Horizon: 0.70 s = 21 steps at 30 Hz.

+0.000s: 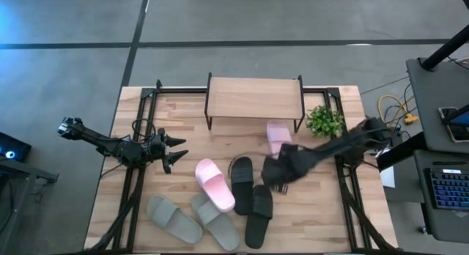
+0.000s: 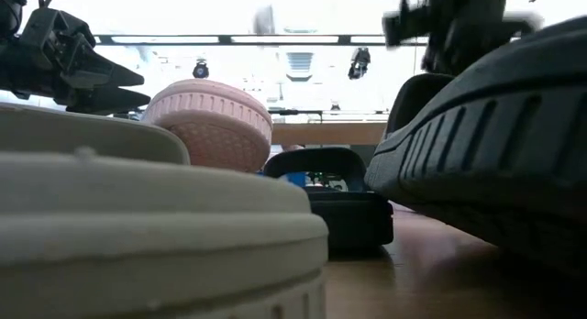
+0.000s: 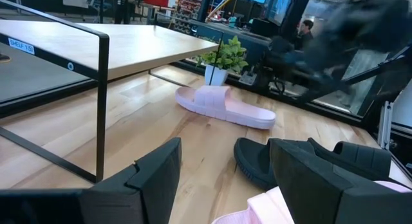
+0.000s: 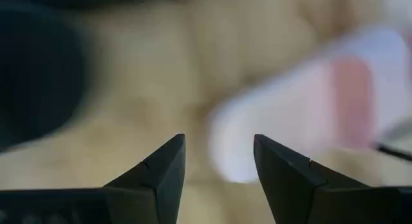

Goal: Pick and place slides into the shelf
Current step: Put the pink slipper under the shelf

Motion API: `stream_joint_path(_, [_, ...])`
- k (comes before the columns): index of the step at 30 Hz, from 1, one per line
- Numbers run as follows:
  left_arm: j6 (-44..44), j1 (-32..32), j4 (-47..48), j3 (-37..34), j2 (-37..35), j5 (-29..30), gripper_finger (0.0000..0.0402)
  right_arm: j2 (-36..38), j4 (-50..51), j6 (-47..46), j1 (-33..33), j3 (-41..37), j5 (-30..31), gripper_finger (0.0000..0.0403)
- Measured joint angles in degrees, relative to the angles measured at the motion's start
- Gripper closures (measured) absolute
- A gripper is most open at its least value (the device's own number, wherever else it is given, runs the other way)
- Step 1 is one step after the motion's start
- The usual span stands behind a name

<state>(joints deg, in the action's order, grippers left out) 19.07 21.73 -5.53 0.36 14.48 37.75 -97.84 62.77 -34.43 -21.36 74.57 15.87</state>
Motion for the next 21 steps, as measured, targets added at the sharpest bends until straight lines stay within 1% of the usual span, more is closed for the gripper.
stream_joint_path(3, [0.0,0.0,0.0,0.0,0.0,0.0,0.0178,-0.5,-4.3,2.0,-5.1,3.0,1.8,0.0227])
stream_joint_path(5, [0.0,0.0,0.1,0.0,0.1,-0.1,0.0178,-1.7,-6.6,5.9,-7.1,5.0,3.1,0.0227])
stream_joint_path(7, [0.0,0.0,0.0,0.0,0.1,0.0,0.0178,-3.2,-6.6,8.5,-8.2,7.0,3.4,0.0227])
stream_joint_path(12, [0.0,0.0,0.0,0.0,0.1,0.0,0.0178,-7.6,-4.3,7.6,-9.8,12.0,3.7,0.0227])
stream_joint_path(17, [0.0,0.0,0.1,0.0,0.1,0.0,0.0178,-13.2,-4.0,7.9,-10.0,19.3,4.2,0.0227])
stream_joint_path(21, [0.0,0.0,0.0,0.0,0.0,0.2,0.0178,-16.7,-1.0,9.2,-8.3,25.8,9.4,0.0227])
